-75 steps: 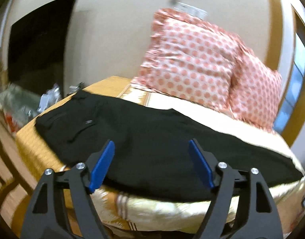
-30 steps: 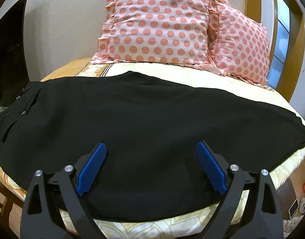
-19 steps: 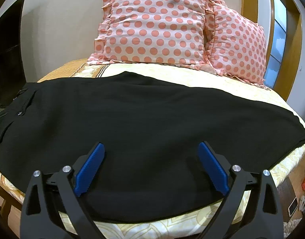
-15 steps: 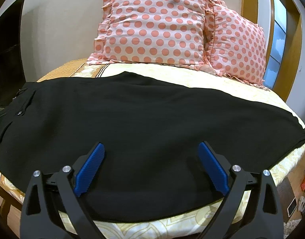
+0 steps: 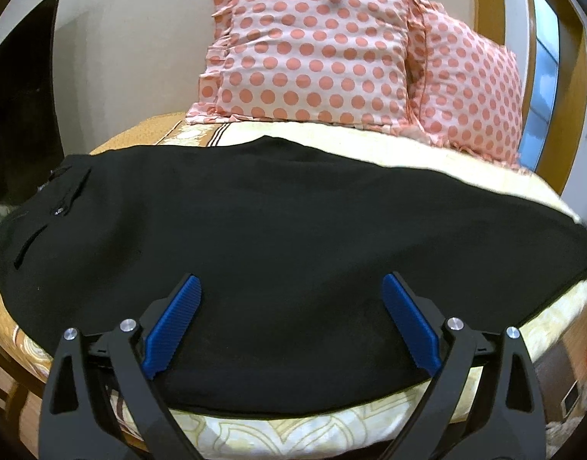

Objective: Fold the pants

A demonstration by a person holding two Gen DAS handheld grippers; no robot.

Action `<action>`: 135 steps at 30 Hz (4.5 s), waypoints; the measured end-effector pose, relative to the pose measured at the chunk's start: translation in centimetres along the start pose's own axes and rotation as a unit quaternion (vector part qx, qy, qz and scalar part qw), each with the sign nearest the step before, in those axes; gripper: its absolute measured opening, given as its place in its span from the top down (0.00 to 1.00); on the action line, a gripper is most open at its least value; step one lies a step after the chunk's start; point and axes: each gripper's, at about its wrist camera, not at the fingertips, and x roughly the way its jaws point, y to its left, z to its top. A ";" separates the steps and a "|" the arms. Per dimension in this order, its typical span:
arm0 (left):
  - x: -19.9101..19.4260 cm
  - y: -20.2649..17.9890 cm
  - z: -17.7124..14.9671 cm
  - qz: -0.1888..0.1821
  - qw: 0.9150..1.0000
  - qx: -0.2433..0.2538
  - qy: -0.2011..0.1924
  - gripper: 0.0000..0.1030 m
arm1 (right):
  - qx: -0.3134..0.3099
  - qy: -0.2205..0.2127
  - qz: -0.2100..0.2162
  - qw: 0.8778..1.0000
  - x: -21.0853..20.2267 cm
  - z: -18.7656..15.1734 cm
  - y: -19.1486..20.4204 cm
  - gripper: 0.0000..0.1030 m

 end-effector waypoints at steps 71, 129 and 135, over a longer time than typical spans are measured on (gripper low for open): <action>-3.4 23.3 0.4 0.004 0.910 -0.412 0.041 0.02 | -0.462 0.264 0.276 0.800 3.9 -27.5 33.4 0.32; -1.2 -15.9 13.0 -0.293 0.956 0.012 -0.005 0.88 | -0.327 0.158 0.178 0.915 2.1 -15.3 20.7 0.19; 4.9 -23.1 6.1 -0.324 0.936 0.062 0.125 0.89 | -0.280 0.142 0.116 0.942 1.6 -12.2 15.2 0.19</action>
